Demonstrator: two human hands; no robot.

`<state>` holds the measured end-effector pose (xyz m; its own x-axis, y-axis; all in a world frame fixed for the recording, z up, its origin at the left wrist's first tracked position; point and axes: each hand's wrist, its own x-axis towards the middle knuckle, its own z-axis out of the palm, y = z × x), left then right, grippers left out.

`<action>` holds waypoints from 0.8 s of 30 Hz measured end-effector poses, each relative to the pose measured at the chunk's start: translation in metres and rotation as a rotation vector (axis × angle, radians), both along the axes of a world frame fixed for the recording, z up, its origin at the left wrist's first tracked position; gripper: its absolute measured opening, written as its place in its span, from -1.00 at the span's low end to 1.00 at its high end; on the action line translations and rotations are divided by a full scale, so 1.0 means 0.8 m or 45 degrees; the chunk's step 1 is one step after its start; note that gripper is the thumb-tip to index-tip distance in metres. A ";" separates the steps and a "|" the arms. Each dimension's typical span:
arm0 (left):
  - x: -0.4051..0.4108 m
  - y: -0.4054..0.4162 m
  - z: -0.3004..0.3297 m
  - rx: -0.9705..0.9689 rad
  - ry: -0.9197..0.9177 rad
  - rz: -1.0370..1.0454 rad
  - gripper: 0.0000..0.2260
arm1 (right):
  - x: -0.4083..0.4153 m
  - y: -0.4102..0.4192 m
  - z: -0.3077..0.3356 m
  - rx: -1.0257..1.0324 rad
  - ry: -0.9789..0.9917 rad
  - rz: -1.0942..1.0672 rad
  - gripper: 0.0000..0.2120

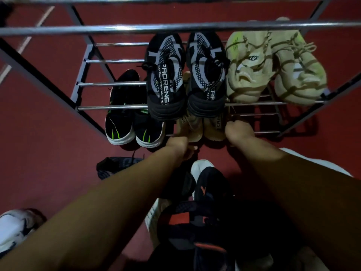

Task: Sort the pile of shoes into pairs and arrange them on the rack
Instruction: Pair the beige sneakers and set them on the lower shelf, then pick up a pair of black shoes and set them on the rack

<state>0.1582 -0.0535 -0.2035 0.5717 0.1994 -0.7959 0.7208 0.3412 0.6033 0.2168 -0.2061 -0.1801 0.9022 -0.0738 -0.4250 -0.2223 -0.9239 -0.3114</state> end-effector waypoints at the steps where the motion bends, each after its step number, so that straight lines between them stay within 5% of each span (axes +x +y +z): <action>1: -0.003 0.006 0.000 0.158 0.000 -0.164 -0.69 | -0.004 -0.005 0.002 0.008 -0.051 -0.030 -0.64; 5: -0.031 0.035 0.009 1.052 -0.151 -0.828 -0.72 | -0.052 -0.015 0.014 0.006 -0.200 -0.215 -0.62; 8: -0.080 0.054 0.016 1.477 -0.050 -1.232 -0.73 | -0.102 -0.005 0.011 -0.012 0.085 -0.022 -0.63; 11: -0.118 0.074 0.015 1.395 0.125 -1.465 -0.60 | -0.156 0.007 0.001 0.049 0.447 0.136 -0.48; 13: -0.135 0.079 0.012 1.371 0.159 -1.507 -0.42 | -0.179 0.007 -0.001 0.022 0.417 0.111 -0.30; 16: -0.156 0.090 0.031 1.645 -0.137 -1.312 -0.51 | -0.187 0.000 0.018 -0.004 0.391 0.098 -0.24; 19: -0.176 0.116 0.061 1.082 0.139 -1.500 -0.67 | -0.184 -0.007 0.040 0.004 0.408 0.137 -0.21; 21: -0.193 0.128 0.068 1.035 0.135 -1.430 -0.62 | -0.182 -0.012 0.054 0.066 0.392 0.177 -0.27; 24: -0.210 0.134 0.071 0.890 0.106 -1.149 -0.61 | -0.182 -0.018 0.082 0.314 0.355 0.173 -0.72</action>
<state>-0.0101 0.0535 -0.1470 0.6816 0.1568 -0.7147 0.5794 -0.7122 0.3963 0.0709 -0.2203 -0.1146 0.7444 0.1733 -0.6449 -0.2105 -0.8556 -0.4729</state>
